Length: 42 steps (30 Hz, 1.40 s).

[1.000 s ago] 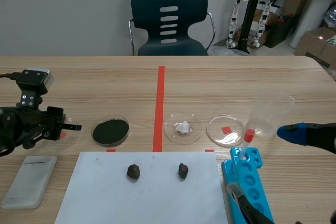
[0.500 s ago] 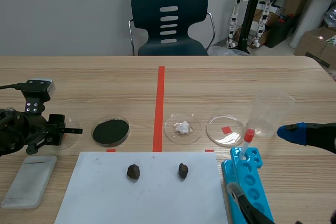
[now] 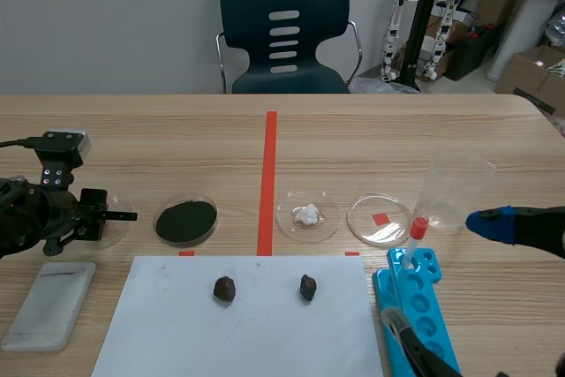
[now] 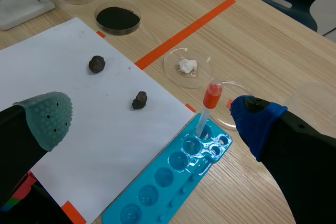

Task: Put the mineral in the empty petri dish

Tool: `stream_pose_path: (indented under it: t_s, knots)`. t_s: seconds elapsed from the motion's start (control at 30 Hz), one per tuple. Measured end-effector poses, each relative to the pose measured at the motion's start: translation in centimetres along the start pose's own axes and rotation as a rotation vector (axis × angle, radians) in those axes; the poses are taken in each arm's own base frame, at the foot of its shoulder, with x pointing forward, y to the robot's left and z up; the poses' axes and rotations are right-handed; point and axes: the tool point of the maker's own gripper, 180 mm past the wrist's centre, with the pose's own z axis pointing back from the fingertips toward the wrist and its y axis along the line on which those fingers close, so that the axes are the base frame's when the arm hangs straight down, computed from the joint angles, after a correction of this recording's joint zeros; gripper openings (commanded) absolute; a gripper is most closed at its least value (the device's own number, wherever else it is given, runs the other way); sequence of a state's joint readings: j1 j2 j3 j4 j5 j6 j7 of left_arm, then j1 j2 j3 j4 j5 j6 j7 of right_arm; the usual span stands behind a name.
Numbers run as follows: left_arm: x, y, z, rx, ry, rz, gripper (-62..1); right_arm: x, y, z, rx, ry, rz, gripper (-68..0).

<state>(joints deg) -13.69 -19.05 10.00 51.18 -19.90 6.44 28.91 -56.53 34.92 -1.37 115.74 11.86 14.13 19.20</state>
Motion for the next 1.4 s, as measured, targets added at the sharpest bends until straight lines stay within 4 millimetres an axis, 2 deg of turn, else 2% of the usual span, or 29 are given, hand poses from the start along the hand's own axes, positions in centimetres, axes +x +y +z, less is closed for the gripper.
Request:
stream_pose_path:
  t_s: [0.1, 0.23, 0.33, 0.5, 0.7, 0.83, 1.2, 1.4]
  knots:
    - [0.0, 0.0, 0.0, 0.000, 0.001, 0.000, -39.6, 0.0, 0.0, 0.0, 0.000, 0.000, 0.000, -3.7]
    - [0.0, 0.0, 0.0, 0.000, 0.001, 0.000, -36.0, 0.0, 0.0, 0.0, 0.000, 0.000, 0.000, -3.7]
    - [0.0, 0.0, 0.0, 0.000, 0.001, 0.000, -30.9, 0.0, 0.0, 0.0, 0.000, 0.000, 0.000, -3.7]
    - [0.1, -0.2, 0.2, -0.012, -0.005, 0.021, -17.3, 0.0, 0.0, 0.0, 0.000, 0.000, 0.000, -3.7]
    - [1.4, -0.4, 1.5, -0.017, -0.060, -0.002, 0.9, 0.0, 0.0, 0.0, 0.000, 0.000, 0.000, -3.7]
    - [1.8, -0.8, 2.6, -0.030, -0.075, -0.023, 1.4, 0.0, 0.0, 0.0, 0.000, 0.000, 0.000, -3.7]
    - [0.2, 0.2, 5.0, -0.003, 0.031, -0.059, 1.4, 0.0, 0.0, 0.0, 0.000, 0.000, 0.000, -3.7]
    - [-0.8, 0.9, 5.4, 0.011, 0.110, -0.074, 1.4, 0.0, 0.0, 0.0, 0.000, 0.000, 0.000, -3.7]
